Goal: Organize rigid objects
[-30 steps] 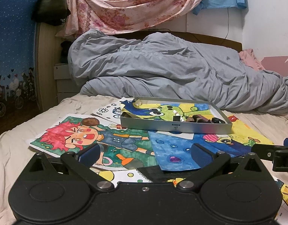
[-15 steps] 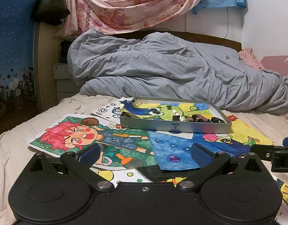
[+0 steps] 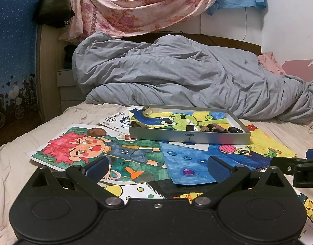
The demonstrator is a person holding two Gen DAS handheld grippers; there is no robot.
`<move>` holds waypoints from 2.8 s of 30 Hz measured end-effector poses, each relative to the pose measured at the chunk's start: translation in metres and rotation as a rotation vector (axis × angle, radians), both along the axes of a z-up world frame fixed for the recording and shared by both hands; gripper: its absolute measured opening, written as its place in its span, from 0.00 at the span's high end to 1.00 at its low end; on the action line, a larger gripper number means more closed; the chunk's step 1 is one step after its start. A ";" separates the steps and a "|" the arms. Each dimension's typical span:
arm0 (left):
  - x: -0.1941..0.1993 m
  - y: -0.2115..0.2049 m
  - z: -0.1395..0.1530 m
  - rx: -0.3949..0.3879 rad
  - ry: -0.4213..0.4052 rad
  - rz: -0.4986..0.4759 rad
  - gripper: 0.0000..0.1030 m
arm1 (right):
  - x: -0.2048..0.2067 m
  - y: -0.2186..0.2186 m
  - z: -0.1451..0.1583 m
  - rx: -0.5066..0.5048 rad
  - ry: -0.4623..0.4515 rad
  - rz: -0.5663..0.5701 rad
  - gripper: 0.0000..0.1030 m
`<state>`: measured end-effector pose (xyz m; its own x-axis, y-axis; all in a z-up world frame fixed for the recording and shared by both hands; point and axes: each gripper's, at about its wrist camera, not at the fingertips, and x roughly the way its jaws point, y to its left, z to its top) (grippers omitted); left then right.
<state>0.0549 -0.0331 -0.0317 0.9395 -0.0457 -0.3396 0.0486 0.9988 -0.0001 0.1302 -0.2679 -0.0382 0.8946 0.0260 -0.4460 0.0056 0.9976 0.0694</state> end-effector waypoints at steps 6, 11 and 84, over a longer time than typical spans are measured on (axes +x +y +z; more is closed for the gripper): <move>0.000 0.000 0.000 -0.001 0.001 0.002 0.01 | 0.000 0.000 0.000 0.000 0.001 0.000 0.00; 0.000 0.001 0.000 -0.001 0.001 0.001 0.01 | 0.000 0.000 0.000 0.000 0.001 0.000 0.00; 0.001 -0.001 -0.004 0.045 0.011 0.037 0.01 | 0.003 -0.002 -0.006 -0.005 0.023 0.002 0.00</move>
<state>0.0557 -0.0345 -0.0357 0.9363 0.0045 -0.3511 0.0119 0.9989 0.0448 0.1335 -0.2699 -0.0438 0.8842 0.0258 -0.4664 0.0047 0.9979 0.0642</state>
